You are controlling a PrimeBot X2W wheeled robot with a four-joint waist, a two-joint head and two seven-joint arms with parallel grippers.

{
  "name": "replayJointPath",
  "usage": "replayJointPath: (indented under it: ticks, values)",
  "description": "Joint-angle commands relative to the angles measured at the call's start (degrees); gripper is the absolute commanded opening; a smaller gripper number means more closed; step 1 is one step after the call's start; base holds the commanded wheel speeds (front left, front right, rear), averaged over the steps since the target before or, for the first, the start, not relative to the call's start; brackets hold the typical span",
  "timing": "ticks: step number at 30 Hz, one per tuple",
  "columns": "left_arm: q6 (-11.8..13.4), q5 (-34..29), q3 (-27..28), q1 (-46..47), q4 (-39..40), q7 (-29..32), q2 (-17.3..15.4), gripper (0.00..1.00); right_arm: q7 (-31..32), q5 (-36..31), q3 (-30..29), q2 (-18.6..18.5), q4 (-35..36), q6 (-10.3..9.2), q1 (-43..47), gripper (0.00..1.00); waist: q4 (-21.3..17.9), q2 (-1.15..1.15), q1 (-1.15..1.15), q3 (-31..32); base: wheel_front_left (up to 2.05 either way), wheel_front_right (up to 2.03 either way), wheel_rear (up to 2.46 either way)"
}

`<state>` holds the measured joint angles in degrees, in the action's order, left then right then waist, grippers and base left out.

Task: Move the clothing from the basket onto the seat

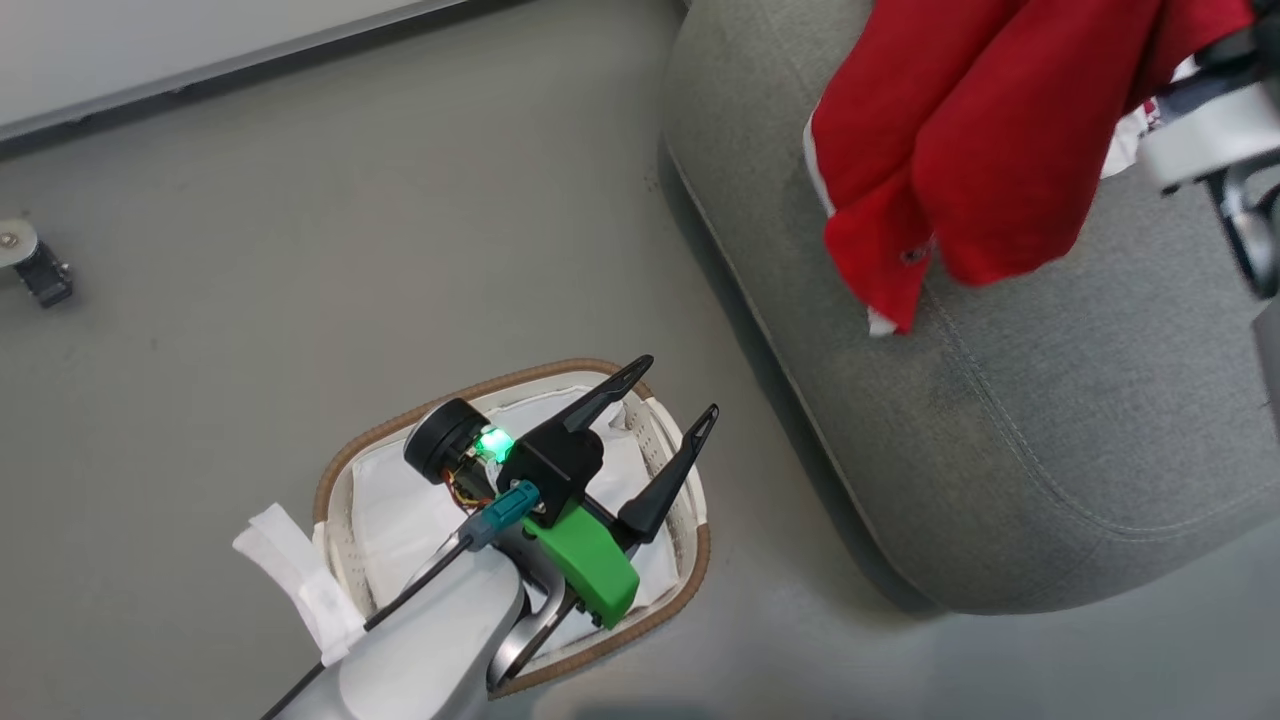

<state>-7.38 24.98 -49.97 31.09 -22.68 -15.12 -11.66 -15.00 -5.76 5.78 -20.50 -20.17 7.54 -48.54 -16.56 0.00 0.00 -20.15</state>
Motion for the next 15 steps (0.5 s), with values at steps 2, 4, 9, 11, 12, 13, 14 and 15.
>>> replayJointPath:
  ticks: [2, 4, 9, 11, 12, 13, 14, 15]
  values:
    - [-0.14, -0.41, 0.14, 1.82, 0.34, -0.05, 0.23, 1.00, -0.18, -0.36, -1.06, -4.11, -2.08, -0.10, -5.33, 0.00, 5.42, 0.00, 0.00, -5.04, 0.00, 0.00, 0.00]
    - [-0.14, -0.56, -0.12, 2.89, 0.75, -0.05, 0.54, 1.00, 0.56, -0.51, -2.40, -7.57, -4.31, -0.10, -9.74, 0.00, 7.04, 0.00, 0.00, -6.51, 0.00, 0.00, 0.00]
    - [-0.15, -1.18, -1.18, 5.27, 1.36, -0.05, 0.66, 1.00, 2.72, -0.86, -8.15, -12.73, -9.89, -0.10, -17.04, 0.00, 10.39, 0.00, 0.00, -10.05, 0.00, 0.00, 0.00]
    - [-0.15, -1.66, -1.23, 6.25, 1.64, -0.05, 0.81, 1.00, 3.45, -1.10, -10.51, -13.79, -12.74, -0.10, -18.20, 0.00, 11.34, 0.00, 0.00, -11.48, 0.00, 0.00, 0.00]
    - [-0.15, -1.84, -1.21, 6.73, 1.77, -0.05, 0.85, 1.00, 3.91, -1.48, -11.62, -14.11, -14.49, -0.10, -18.47, 0.00, 11.71, 0.00, 0.00, -12.28, 0.00, 0.00, 0.00]
    - [-0.15, -2.24, -1.11, 7.02, 1.86, -0.05, 0.88, 1.00, 3.94, -2.10, -12.54, -14.19, -16.15, -0.10, -18.17, 0.00, 11.97, 0.00, 0.00, -12.93, 0.00, 0.00, 0.00]
    - [-0.15, -2.46, -0.99, 7.14, 1.87, -0.05, 1.02, 1.00, 3.95, -2.46, -13.58, -14.12, -17.56, -0.10, -17.66, 0.00, 12.17, 0.00, 0.00, -13.39, 0.00, 0.00, 0.00]
    - [-0.15, -2.46, -0.78, 7.19, 1.93, -0.05, 1.28, 1.00, 3.82, -2.68, -15.05, -13.66, -19.41, -0.10, -16.87, 0.00, 12.34, 0.00, 0.00, -13.97, 0.00, 0.00, 0.00]
